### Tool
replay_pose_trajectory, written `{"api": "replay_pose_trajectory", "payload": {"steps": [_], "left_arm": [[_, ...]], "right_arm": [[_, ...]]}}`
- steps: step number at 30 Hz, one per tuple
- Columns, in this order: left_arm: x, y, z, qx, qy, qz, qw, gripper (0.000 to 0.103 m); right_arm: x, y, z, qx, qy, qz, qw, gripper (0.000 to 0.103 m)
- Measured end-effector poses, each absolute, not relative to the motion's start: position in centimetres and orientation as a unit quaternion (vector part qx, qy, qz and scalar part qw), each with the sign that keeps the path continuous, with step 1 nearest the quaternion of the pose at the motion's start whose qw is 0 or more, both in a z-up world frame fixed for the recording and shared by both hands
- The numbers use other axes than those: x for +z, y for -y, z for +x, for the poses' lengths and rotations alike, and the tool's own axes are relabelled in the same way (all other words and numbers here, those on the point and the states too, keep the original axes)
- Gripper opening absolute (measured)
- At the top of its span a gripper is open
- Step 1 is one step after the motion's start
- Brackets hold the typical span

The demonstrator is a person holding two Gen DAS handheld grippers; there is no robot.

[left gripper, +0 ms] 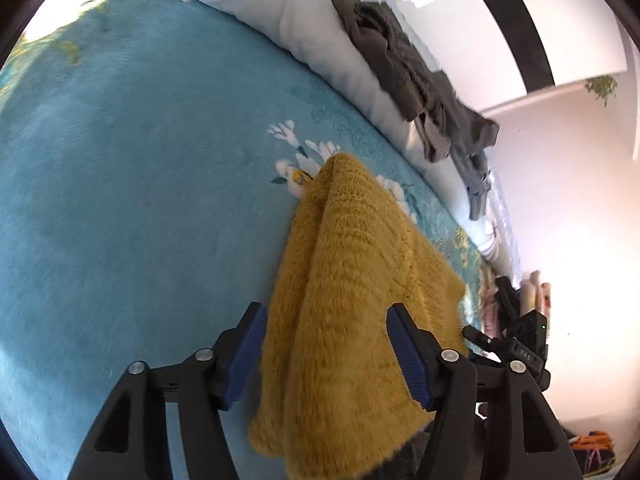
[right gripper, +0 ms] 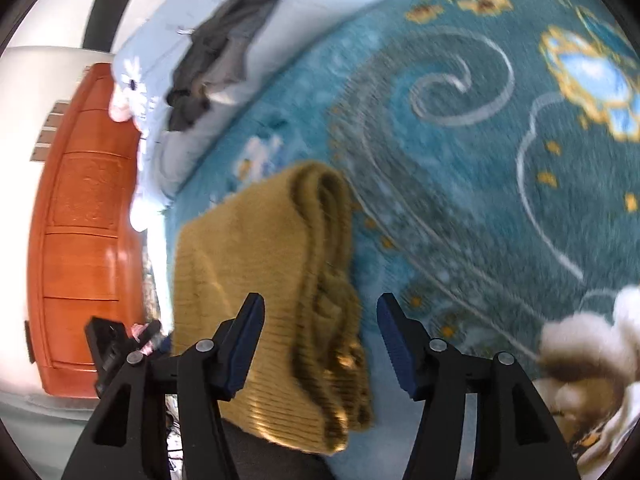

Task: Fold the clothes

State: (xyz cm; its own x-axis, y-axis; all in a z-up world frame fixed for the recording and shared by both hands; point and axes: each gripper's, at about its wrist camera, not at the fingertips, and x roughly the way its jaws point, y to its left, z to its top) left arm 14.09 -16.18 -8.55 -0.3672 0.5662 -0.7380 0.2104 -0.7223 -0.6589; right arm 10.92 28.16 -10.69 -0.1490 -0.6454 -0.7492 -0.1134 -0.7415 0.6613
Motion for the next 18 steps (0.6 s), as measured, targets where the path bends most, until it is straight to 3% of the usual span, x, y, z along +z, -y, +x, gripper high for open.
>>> {"api": "replay_pose_trajectory", "payload": {"steps": [18], "left_arm": [[-10.9,12.5,11.0,0.734,0.276,-0.597,0.168,0.069]], "right_arm": [[-11.8,-25.2,10.7,-0.69,0.321,0.614,0.212,0.063]]}}
